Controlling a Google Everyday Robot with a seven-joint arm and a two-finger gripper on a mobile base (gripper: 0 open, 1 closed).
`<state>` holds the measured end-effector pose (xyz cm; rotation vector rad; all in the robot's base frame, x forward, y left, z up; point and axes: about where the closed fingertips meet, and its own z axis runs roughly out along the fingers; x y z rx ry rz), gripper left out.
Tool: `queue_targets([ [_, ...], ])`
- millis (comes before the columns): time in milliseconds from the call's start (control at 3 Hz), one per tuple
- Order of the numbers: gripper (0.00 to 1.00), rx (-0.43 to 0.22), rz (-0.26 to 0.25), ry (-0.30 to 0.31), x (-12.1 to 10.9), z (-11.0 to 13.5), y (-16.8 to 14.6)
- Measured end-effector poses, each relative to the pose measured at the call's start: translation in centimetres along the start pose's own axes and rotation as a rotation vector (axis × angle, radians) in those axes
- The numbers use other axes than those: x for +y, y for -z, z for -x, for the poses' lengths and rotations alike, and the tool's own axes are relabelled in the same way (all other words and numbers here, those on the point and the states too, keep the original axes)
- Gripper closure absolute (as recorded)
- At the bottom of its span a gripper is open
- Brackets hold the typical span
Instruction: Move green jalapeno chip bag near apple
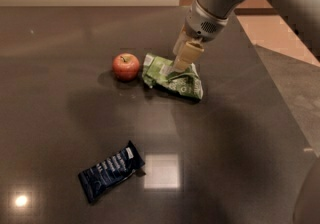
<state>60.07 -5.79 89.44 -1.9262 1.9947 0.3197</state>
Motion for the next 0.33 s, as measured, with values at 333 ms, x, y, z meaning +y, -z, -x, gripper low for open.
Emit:
queue_targets([
  [333, 0.00, -0.002, -0.001, 0.001, -0.08, 0.11, -0.18],
])
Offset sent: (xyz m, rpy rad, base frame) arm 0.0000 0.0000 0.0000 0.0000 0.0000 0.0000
